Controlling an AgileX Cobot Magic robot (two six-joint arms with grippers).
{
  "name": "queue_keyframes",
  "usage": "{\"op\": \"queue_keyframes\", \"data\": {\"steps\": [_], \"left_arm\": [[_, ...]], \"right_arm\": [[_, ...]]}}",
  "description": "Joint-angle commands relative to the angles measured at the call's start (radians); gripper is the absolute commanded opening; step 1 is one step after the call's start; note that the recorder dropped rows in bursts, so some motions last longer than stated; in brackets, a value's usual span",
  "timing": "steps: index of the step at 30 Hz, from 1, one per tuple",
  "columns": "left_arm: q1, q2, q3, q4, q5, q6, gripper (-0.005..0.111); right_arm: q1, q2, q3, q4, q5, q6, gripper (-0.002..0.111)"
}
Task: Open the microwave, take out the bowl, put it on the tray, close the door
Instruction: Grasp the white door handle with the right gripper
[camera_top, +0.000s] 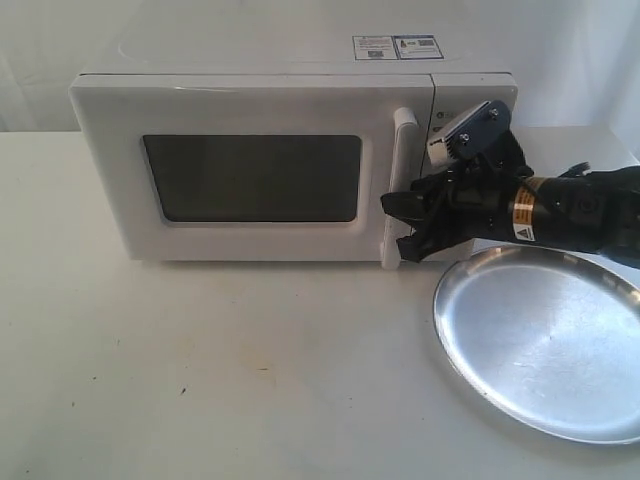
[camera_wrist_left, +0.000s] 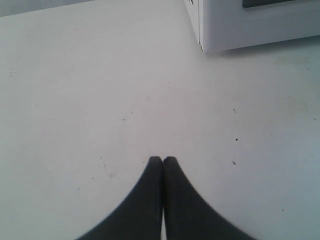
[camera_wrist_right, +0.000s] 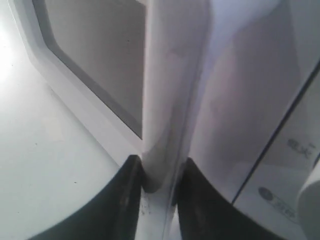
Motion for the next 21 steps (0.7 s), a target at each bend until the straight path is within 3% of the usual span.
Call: {"op": "queue_keyframes", "data": {"steps": [1,6,15,21], "left_arm": [[-0.006,-0.002,-0.002,-0.007,-0.002,-0.003,0.0],[-0.006,-0.002,-0.002,-0.007,-0.002,-0.003,0.0],[-0.006,-0.002,-0.002,-0.007,-0.002,-0.003,0.0],[-0.006,-0.002,-0.002,-0.007,-0.002,-0.003,0.0]], "right_arm": [[0.046,-0.003,0.004,-0.088,-0.126,-0.037,0.003],[0.046,-0.003,0.004,-0.117,-0.158,-0.05,0.0],[0.046,-0.003,0.004,-0.206,-0.418,-0.043,0.0],[0.046,-0.003,0.004,-0.305,-0.463,0.0,0.0]]}}
